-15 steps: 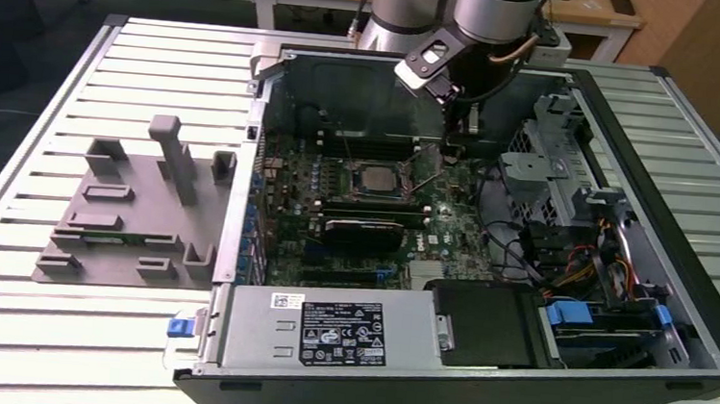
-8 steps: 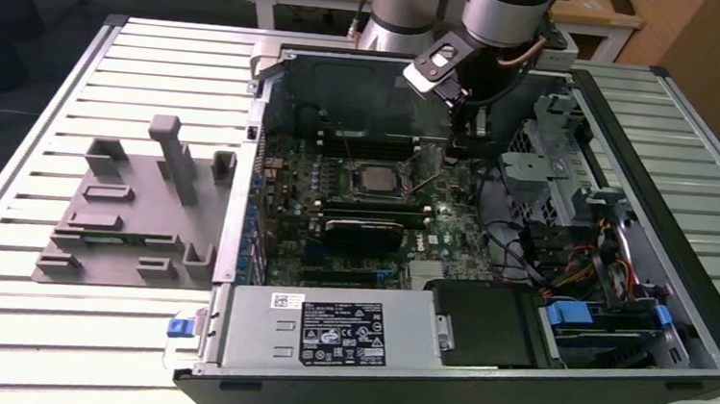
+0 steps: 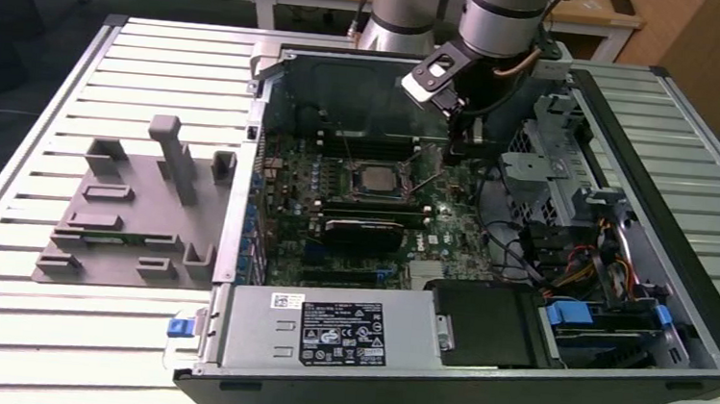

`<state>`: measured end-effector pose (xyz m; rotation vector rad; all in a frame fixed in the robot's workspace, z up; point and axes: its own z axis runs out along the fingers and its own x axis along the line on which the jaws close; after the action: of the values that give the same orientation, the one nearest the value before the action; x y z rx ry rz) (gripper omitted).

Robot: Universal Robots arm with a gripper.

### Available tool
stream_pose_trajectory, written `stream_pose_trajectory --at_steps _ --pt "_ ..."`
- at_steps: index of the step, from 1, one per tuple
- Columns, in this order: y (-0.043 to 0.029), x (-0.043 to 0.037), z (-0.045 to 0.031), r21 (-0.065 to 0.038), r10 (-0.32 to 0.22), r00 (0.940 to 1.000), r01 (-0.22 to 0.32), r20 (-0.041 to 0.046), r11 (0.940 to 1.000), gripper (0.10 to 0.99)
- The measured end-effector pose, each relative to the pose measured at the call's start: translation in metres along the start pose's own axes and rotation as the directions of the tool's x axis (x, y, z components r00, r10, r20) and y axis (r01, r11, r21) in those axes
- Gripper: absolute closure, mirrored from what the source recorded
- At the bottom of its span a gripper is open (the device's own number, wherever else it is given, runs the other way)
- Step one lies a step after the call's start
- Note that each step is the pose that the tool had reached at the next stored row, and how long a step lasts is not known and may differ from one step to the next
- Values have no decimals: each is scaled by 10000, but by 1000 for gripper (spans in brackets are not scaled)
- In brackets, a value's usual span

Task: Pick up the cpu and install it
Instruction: 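Close the cpu cover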

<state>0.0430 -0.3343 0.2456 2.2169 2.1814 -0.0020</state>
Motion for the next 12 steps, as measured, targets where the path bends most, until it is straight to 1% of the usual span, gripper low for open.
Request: stream_pose_trajectory --at_steps 6,12 --pt "-5 1 2 -1 1 10000 -1 -3 10000 980" --pt "-67 7 0 -36 1 10000 -1 -1 10000 980"
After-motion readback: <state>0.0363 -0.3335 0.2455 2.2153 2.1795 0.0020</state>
